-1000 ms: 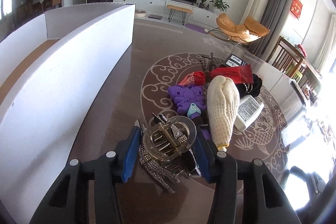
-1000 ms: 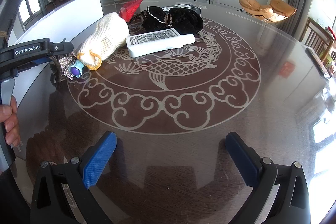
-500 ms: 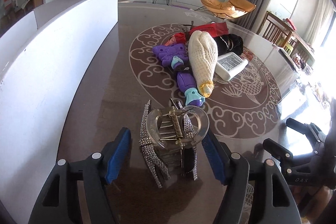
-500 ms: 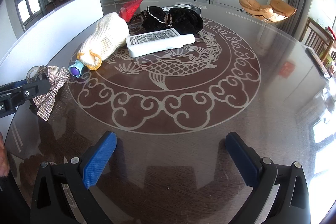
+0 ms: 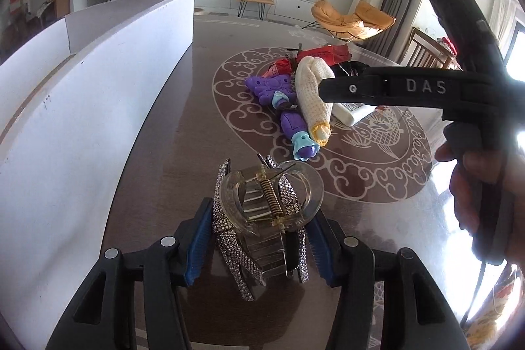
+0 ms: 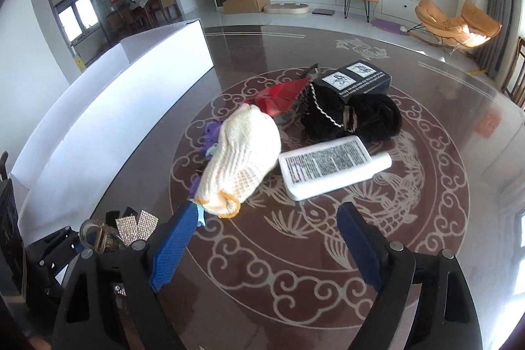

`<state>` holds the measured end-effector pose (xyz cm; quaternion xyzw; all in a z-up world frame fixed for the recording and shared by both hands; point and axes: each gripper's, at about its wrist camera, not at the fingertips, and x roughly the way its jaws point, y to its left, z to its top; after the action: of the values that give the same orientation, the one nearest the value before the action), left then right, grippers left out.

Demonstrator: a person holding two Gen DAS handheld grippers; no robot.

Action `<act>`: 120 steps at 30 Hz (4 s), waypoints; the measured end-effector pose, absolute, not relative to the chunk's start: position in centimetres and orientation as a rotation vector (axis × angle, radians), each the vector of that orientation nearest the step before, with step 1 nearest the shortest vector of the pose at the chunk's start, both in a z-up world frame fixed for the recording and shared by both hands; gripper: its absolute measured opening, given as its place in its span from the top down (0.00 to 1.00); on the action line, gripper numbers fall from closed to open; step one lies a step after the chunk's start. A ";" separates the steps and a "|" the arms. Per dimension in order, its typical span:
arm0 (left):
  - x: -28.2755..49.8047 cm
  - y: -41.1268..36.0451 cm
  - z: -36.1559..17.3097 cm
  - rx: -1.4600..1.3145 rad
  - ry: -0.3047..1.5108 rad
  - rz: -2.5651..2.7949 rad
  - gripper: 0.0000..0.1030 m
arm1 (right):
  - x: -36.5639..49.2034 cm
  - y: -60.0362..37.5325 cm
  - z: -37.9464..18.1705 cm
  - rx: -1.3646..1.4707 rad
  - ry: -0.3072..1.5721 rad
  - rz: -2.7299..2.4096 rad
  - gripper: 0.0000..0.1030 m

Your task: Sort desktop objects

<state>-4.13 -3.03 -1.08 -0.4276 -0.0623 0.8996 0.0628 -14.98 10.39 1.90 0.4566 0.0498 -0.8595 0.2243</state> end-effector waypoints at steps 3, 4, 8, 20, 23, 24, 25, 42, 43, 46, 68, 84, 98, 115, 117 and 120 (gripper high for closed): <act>-3.3 -3.5 -0.7 -1.276 -0.214 2.714 0.48 | -17.6 7.9 0.4 1.351 0.170 -2.330 0.23; -2.8 -3.6 -0.5 -1.263 -0.217 2.715 0.48 | -18.0 7.7 -0.2 1.376 0.178 -2.316 0.34; -1.4 -3.8 1.6 -1.188 -0.255 2.716 0.48 | -17.4 8.6 0.3 1.370 0.178 -2.284 0.62; 0.5 -12.6 13.3 -0.963 -0.431 2.841 0.48 | -13.0 6.4 12.4 1.134 0.289 -2.220 0.82; 2.0 -14.5 14.2 -0.957 -0.420 2.873 0.48 | -13.4 6.0 11.8 1.196 0.340 -2.203 0.73; 2.4 -14.9 14.4 -0.958 -0.416 2.881 0.48 | -13.8 6.2 11.3 1.233 0.336 -2.196 0.56; 2.7 -15.2 14.4 -0.963 -0.416 2.885 0.48 | -14.2 6.9 10.7 1.272 0.335 -2.189 0.44; 4.4 -14.7 13.2 -0.996 -0.385 2.859 0.48 | -18.8 13.5 -1.3 1.743 -0.331 -2.204 0.53; 5.0 -15.4 13.1 -1.001 -0.395 2.869 0.48 | -18.5 13.3 -0.8 1.726 -0.271 -2.207 0.55; 5.6 -18.1 13.1 -1.013 -0.436 2.896 0.48 | -17.2 13.3 2.6 1.623 -0.197 -2.241 0.56; 2.5 -28.4 7.5 -1.544 -0.402 3.002 0.37 | -2.9 -15.0 9.8 1.190 0.420 -1.847 0.18; -1.9 -0.5 2.5 -1.352 -0.132 2.573 0.10 | -7.0 18.7 -2.0 1.378 0.483 -2.625 0.00; -10.2 3.0 -3.3 -1.443 0.066 2.699 0.00 | -11.1 20.3 -3.4 1.381 0.128 -2.683 0.00; -13.4 3.1 -3.6 -1.392 0.062 2.724 0.00 | -12.7 19.7 -3.5 1.403 0.087 -2.729 0.00; -13.4 3.1 -3.6 -1.392 0.062 2.724 0.00 | -12.7 19.7 -3.5 1.404 0.087 -2.729 0.00; -13.4 3.1 -3.6 -1.392 0.062 2.724 0.00 | -12.8 19.8 -3.5 1.404 0.087 -2.729 0.00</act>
<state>-13.37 3.05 -3.60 -0.4546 0.0204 0.8895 0.0411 -12.75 19.76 -3.45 0.4569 0.0282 -0.8883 0.0357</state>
